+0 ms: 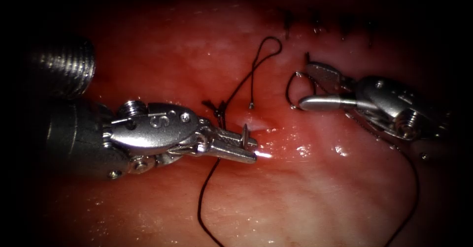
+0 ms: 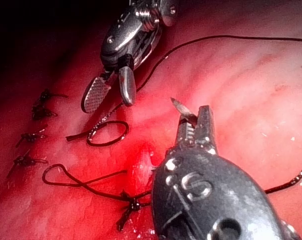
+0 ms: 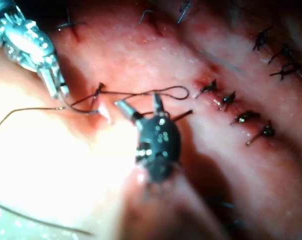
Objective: Wound Closure
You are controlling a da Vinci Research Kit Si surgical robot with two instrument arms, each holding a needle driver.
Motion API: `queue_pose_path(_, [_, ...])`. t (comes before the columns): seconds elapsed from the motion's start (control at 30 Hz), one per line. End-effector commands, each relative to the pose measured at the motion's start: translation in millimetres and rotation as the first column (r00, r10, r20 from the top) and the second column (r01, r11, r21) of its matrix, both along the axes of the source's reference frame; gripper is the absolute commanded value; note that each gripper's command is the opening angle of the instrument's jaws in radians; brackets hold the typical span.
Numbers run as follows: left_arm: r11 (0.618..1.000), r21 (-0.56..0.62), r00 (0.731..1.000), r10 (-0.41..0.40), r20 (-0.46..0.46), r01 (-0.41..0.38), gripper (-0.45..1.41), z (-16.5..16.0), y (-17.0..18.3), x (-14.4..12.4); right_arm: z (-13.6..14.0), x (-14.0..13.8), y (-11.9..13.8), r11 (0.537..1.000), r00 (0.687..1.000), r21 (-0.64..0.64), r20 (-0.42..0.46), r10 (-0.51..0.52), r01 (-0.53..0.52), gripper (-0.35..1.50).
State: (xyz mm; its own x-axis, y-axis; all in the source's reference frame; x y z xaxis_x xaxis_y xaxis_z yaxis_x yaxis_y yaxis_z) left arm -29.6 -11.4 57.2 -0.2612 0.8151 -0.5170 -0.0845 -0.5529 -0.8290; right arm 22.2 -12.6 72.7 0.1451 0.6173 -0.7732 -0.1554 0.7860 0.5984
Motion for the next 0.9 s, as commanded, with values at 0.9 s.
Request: queue_pose_path(0.9, [0.801,-0.593,0.996,-0.078,0.039,0.086,-0.45,-12.3,4.2,-2.0,-3.6,0.0,-1.8,0.771,0.995,0.637,-0.082,0.060,0.006,1.04])
